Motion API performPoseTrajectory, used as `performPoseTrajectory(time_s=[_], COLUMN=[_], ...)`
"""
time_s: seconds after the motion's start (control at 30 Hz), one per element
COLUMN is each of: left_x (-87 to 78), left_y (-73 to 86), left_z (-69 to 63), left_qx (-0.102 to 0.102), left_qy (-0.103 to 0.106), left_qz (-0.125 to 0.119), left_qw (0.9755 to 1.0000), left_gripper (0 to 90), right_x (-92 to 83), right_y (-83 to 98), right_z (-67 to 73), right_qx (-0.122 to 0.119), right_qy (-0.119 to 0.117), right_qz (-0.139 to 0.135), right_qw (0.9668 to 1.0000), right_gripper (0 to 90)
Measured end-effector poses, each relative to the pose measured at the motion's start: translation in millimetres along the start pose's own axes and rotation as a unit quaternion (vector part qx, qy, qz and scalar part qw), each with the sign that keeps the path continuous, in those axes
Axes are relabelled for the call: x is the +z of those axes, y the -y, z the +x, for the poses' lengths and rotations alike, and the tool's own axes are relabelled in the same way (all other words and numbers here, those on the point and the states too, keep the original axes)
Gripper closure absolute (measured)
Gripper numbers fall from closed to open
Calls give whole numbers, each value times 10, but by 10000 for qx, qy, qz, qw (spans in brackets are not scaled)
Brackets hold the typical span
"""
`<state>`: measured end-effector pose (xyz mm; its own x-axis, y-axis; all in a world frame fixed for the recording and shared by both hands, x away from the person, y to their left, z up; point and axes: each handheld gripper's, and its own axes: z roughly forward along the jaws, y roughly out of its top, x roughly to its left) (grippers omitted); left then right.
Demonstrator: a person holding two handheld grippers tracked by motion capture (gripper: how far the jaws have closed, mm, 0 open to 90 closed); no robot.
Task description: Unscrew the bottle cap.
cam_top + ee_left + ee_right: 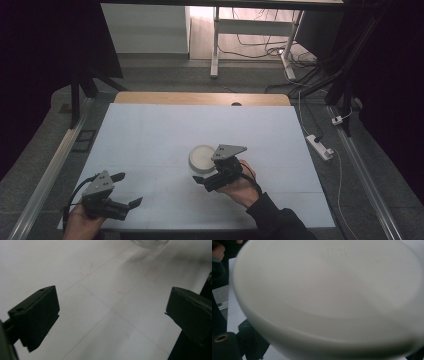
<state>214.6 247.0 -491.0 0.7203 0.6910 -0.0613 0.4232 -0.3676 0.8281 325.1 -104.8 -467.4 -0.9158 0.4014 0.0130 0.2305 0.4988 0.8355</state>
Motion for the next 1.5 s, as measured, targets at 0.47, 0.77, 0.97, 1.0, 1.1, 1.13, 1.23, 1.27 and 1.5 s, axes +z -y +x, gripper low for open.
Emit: performPoseTrajectory(time_s=[0.47, 0.77, 0.97, 1.0, 1.1, 1.13, 1.23, 1.27, 1.5], left_x=[353, 583, 742, 768, 849, 879, 977, 1036, 1178], left_y=[-636, -981, -1171, -1201, -1282, -1305, -1368, -1398, -1458], left_z=[74, 90, 16, 4, -27, -38, -64, -73, -113], left_qx=[277, 650, 922, 968, 1103, 1143, 1270, 1314, 1349], left_qy=[623, 1112, 1454, 1503, 1683, 1718, 1829, 1997, 2303], left_qz=[-136, -69, 32, 48, 74, 83, 157, 177, 215], left_qw=[9976, 9917, 9851, 9839, 9795, 9785, 9748, 9708, 9635], left_gripper=[0, 0, 0, 0, 0, 0, 0, 0, 0], right_x=[-24, -17, 3, 3, 17, 25, 37, 39, 37], right_y=[12, 26, 29, 29, 24, 24, 23, 22, 17], right_z=[6, 7, 14, 14, 18, 17, 27, 30, 28], right_qx=[-68, -136, -177, -177, -186, -203, -243, -250, -237], right_qy=[-117, -222, -289, -289, -299, -341, -371, -381, -447], right_qz=[-69, -24, 15, 15, 26, 24, 47, 51, 45], right_qw=[9999, 9997, 9994, 9994, 9994, 9992, 9990, 9989, 9987], right_gripper=[70, 70, 70, 70, 70, 70, 70, 70, 70])
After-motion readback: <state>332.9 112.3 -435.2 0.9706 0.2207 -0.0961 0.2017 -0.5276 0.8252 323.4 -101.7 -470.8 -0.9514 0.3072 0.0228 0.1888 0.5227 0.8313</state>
